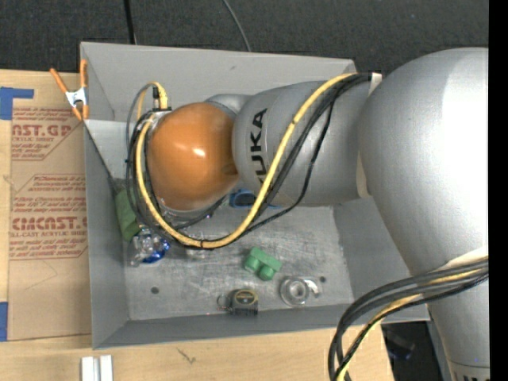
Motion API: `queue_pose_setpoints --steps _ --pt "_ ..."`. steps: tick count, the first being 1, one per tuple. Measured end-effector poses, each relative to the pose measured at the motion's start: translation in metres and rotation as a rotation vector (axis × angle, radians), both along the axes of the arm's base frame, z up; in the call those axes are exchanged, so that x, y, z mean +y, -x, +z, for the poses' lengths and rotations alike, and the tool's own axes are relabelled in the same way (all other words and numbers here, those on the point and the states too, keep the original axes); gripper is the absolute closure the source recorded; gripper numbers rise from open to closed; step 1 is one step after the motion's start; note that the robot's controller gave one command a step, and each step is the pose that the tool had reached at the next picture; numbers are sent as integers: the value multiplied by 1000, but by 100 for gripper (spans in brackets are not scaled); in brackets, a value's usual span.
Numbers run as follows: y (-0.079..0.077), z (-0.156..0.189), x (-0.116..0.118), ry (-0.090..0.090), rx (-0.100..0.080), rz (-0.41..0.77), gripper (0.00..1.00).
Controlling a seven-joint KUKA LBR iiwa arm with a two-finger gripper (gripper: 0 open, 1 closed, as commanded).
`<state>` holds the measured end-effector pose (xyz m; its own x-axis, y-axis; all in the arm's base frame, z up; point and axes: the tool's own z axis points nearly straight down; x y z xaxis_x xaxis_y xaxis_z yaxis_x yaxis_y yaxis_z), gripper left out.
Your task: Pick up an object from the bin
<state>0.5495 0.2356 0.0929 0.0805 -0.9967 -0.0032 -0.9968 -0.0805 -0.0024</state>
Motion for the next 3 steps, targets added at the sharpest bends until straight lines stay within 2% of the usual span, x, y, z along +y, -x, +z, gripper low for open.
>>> queue_pose_setpoints --steps 1,2,3 --pt "-14 30 2 0 -1 265 0" --pt "-28 3 3 0 2 613 0" --pt "-35 -16 -7 -11 -2 324 0"
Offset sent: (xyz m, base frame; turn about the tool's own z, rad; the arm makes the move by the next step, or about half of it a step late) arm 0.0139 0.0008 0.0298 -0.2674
